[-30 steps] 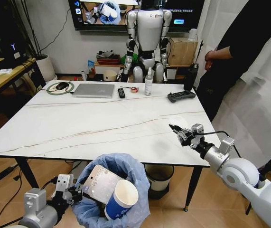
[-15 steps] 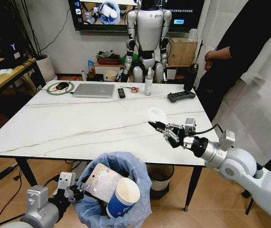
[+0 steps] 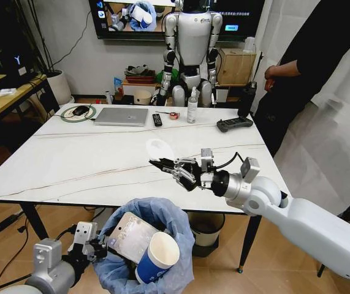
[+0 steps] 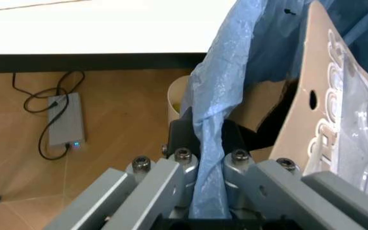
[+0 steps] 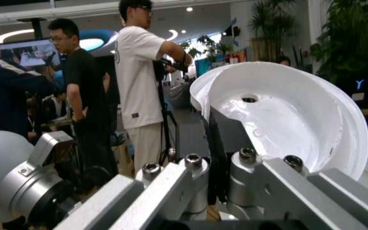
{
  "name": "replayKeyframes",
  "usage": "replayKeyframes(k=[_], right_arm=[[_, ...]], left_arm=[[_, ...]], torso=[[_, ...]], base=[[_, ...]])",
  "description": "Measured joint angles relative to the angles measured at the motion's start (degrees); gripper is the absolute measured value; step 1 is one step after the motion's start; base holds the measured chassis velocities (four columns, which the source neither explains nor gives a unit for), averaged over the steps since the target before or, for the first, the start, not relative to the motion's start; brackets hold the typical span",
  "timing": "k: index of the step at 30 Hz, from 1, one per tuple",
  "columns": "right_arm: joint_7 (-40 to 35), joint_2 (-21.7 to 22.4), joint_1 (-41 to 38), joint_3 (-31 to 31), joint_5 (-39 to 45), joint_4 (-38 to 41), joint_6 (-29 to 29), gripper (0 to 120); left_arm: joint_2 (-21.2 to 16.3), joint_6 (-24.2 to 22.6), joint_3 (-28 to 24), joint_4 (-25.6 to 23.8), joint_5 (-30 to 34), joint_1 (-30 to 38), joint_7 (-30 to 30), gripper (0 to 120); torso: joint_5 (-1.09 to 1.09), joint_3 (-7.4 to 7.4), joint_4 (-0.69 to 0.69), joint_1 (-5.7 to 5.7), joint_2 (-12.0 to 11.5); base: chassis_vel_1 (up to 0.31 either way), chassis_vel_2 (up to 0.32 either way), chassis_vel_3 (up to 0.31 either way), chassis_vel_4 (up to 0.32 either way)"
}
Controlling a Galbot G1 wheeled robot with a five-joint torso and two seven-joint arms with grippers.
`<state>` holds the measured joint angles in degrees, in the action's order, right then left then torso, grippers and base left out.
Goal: Pick up the trash bin and place the trash from the table into it.
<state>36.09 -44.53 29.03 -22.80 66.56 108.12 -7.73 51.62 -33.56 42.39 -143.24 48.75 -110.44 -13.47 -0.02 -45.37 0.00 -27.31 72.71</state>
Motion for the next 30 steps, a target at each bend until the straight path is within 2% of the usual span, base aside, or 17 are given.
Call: replayKeyframes(k=[9,22,30], right_arm=[[2.2,-3.5,-2.2,-5.3,0.3,-2.8,-0.3,0],[5.5,-3.9,-5.1,-12.6,1.6,-3.3,-0.7,0],[7.2,-3.0,-5.2,-14.4,1.6,-3.2,-1.3,0]], left_arm=[[0.0,0.0,0.1,0.0,0.1,0.1,0.0,0],[-0.2,0.0,0.1,0.0,0.4,0.5,0.0,0],[-0.2,0.0,0.3,0.0,0.8,0.7,0.0,0]], torso=[[0.00,0.00,-0.01,0.00,0.0],[0.01,0.01,-0.01,0.00,0.0],[0.02,0.01,-0.01,0.00,0.0]], base=[[0.000,0.000,0.000,0.000],[0.000,0.000,0.000,0.000],[0.000,0.000,0.000,0.000]])
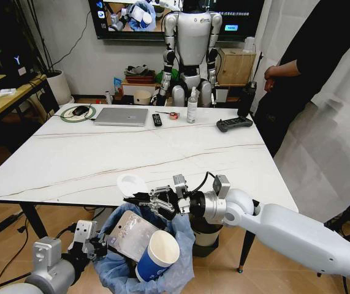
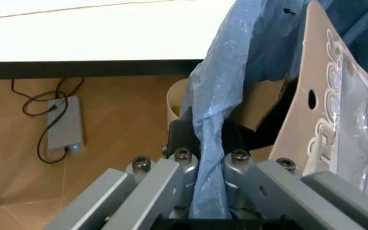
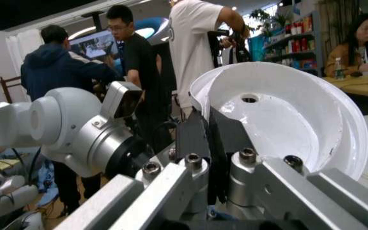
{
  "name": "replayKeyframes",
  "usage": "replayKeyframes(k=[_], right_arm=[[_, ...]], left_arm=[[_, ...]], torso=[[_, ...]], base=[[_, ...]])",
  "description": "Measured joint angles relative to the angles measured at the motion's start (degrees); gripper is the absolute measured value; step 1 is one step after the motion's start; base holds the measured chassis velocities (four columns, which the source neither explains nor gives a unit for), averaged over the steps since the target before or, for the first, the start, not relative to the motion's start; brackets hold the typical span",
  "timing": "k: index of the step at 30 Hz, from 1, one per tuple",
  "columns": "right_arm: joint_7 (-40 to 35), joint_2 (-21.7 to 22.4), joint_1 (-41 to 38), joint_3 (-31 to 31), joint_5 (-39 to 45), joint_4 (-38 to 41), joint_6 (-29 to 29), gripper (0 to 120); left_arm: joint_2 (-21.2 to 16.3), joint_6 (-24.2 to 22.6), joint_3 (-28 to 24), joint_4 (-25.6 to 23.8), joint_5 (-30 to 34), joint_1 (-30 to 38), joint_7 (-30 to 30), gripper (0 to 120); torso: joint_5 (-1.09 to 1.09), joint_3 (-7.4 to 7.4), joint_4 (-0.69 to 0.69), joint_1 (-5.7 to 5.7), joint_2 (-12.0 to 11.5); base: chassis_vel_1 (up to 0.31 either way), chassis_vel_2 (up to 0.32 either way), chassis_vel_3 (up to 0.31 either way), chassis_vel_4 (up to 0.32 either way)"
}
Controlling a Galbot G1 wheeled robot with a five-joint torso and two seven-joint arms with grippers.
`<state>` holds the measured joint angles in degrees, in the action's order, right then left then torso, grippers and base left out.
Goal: Pick up the trash bin and place the trash from the table into it.
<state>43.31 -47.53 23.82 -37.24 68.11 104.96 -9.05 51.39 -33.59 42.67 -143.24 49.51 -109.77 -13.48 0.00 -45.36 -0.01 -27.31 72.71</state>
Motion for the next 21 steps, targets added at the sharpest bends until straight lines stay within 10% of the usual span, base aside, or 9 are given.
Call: replayKeyframes(k=[21], right_arm=[[2.6,4.4,3.2,0.2,-0.2,2.3,-0.1,0]], left_arm=[[0.0,-0.1,0.1,0.0,0.3,0.5,-0.2,0]], torso=[[0.00,0.00,0.00,0.00,0.0]], base=[[0.000,0.000,0.000,0.000]])
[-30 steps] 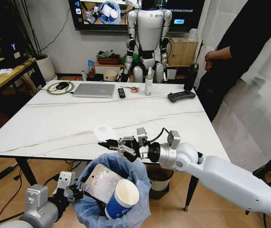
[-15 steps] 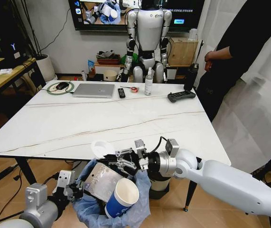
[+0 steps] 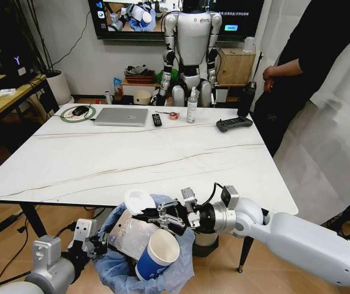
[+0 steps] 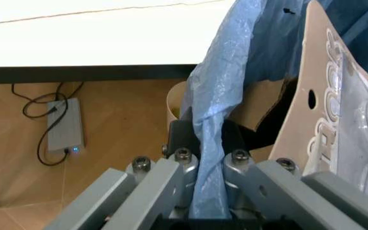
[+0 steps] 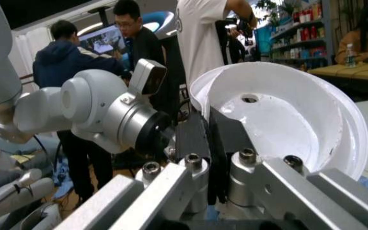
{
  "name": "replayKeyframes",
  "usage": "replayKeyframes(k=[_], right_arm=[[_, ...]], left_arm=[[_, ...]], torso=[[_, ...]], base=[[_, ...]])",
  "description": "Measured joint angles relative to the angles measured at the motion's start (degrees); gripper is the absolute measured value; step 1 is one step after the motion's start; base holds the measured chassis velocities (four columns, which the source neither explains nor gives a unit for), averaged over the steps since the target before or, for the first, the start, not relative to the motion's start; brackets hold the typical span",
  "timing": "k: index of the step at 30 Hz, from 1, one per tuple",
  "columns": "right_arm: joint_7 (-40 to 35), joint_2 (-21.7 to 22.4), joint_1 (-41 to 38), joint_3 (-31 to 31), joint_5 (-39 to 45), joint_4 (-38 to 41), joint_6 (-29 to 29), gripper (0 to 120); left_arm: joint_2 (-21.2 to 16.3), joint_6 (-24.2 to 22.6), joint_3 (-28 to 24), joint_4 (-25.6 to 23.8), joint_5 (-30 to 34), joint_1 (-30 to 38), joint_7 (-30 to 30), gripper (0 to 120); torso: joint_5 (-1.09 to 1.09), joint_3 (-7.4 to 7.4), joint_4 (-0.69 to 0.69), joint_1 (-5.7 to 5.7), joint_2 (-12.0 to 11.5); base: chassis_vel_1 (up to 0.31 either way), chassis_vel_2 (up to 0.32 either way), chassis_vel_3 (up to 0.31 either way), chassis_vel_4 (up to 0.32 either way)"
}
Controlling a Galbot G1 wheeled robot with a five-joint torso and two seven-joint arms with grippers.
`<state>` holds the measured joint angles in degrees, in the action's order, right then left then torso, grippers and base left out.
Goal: Pick up the trash bin and place the trash from the table into it.
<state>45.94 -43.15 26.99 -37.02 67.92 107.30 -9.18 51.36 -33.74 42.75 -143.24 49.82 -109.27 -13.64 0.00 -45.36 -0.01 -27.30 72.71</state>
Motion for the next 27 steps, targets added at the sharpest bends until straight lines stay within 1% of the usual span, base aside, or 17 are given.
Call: replayKeyframes(k=[9,17,24,27], right_arm=[[-0.4,1.1,0.4,-0.1,0.0,0.4,0.3,0],[-3.3,1.1,2.2,-0.1,2.9,1.2,1.5,0],[-7.0,0.5,3.5,0.6,8.1,2.2,2.1,0],[-7.6,0.4,3.8,0.7,8.6,2.3,2.1,0]], left_arm=[[0.0,0.0,0.0,0.0,0.1,0.1,0.0,0],[0.0,-0.1,-0.1,0.0,0.2,0.0,-0.1,0],[0.1,-0.1,-0.1,0.0,0.3,-0.1,-0.2,0],[0.1,-0.1,-0.1,0.0,0.3,-0.1,-0.2,0]], torso=[[0.00,0.00,0.00,0.00,0.0],[0.00,0.00,0.00,0.00,0.0],[-0.01,0.00,0.00,0.00,0.0],[-0.01,0.00,0.00,0.00,0.0]], base=[[0.000,0.000,0.000,0.000],[0.000,0.000,0.000,0.000],[0.000,0.000,0.000,0.000],[0.000,0.000,0.000,0.000]])
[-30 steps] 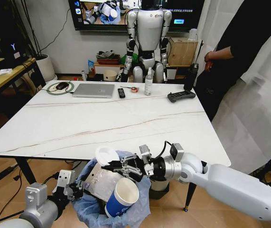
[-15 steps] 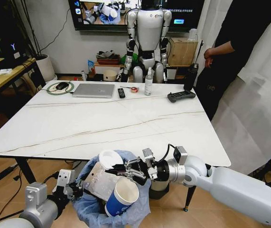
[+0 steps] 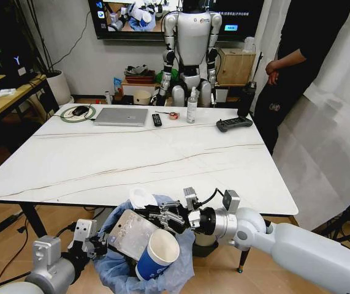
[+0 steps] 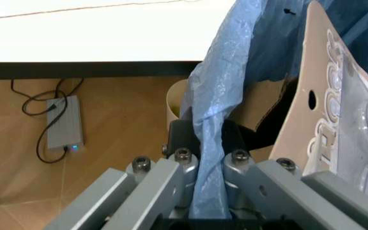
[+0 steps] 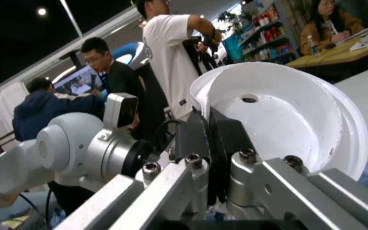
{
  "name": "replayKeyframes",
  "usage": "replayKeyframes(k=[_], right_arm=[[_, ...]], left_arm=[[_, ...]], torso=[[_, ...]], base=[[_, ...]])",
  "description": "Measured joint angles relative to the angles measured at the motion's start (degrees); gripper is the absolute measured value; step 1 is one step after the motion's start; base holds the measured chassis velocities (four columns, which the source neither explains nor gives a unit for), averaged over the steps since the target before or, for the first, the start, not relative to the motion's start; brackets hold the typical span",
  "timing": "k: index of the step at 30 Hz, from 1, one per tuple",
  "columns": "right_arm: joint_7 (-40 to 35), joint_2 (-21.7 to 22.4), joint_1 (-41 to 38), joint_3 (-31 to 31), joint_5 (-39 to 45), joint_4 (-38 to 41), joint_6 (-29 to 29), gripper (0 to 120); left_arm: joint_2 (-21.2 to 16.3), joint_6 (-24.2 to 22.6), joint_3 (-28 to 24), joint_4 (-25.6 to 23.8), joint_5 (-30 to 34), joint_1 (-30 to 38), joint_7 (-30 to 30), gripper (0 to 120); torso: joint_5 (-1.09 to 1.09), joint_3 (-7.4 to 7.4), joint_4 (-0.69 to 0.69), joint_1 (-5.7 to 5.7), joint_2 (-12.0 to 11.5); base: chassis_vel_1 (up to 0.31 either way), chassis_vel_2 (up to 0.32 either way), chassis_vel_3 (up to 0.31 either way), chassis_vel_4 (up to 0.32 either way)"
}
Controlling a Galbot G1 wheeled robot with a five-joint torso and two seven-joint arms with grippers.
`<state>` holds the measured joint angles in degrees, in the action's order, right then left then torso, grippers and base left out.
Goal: Pick up the trash bin and place the trash from the table into it.
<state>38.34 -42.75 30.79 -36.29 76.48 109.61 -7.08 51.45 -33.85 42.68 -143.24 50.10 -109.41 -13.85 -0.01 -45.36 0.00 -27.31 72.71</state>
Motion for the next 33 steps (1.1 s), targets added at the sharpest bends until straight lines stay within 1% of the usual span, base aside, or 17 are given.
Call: replayKeyframes(k=[20,22,24,25,30,31,33], right_arm=[[-1.5,0.0,2.6,0.1,-0.5,0.8,0.0,0],[-1.8,-0.1,2.5,0.2,-0.7,0.8,0.0,4],[-1.9,-0.1,2.5,0.2,-0.9,0.6,-0.1,10],[-1.9,-0.1,2.5,0.2,-0.9,0.6,-0.1,10],[-2.0,0.0,2.6,0.1,-1.4,0.6,-0.1,34],[-2.0,0.0,2.6,0.1,-1.4,0.6,-0.1,34],[-2.0,0.0,2.6,0.1,-1.5,0.6,-0.1,41]], left_arm=[[0.2,-0.1,-0.1,0.0,0.3,0.1,-0.3,0],[0.2,-0.1,-0.1,0.0,0.4,0.2,-0.4,0],[0.2,-0.1,-0.1,0.0,0.5,0.3,-0.4,0],[0.2,-0.1,-0.1,0.0,0.5,0.3,-0.4,0],[0.2,-0.2,-0.1,0.0,0.5,0.3,-0.4,0],[0.2,-0.2,-0.1,0.0,0.5,0.3,-0.4,0],[0.2,-0.2,-0.1,0.0,0.6,0.3,-0.4,0]], torso=[[0.01,0.00,0.00,0.00,0.0],[0.01,0.00,0.00,0.00,0.0],[0.01,0.00,0.00,0.00,0.0],[0.01,0.00,0.00,0.00,0.0],[0.01,0.00,0.00,0.00,0.0],[0.01,0.00,0.00,0.00,0.0],[0.01,0.00,0.00,0.00,0.0]], base=[[0.000,0.000,0.000,0.000],[0.000,0.000,0.000,0.000],[0.000,0.000,0.000,0.000],[0.000,0.000,0.000,0.000],[0.000,0.000,0.000,0.000],[0.000,0.000,0.000,0.000],[0.000,0.000,0.000,0.000]])
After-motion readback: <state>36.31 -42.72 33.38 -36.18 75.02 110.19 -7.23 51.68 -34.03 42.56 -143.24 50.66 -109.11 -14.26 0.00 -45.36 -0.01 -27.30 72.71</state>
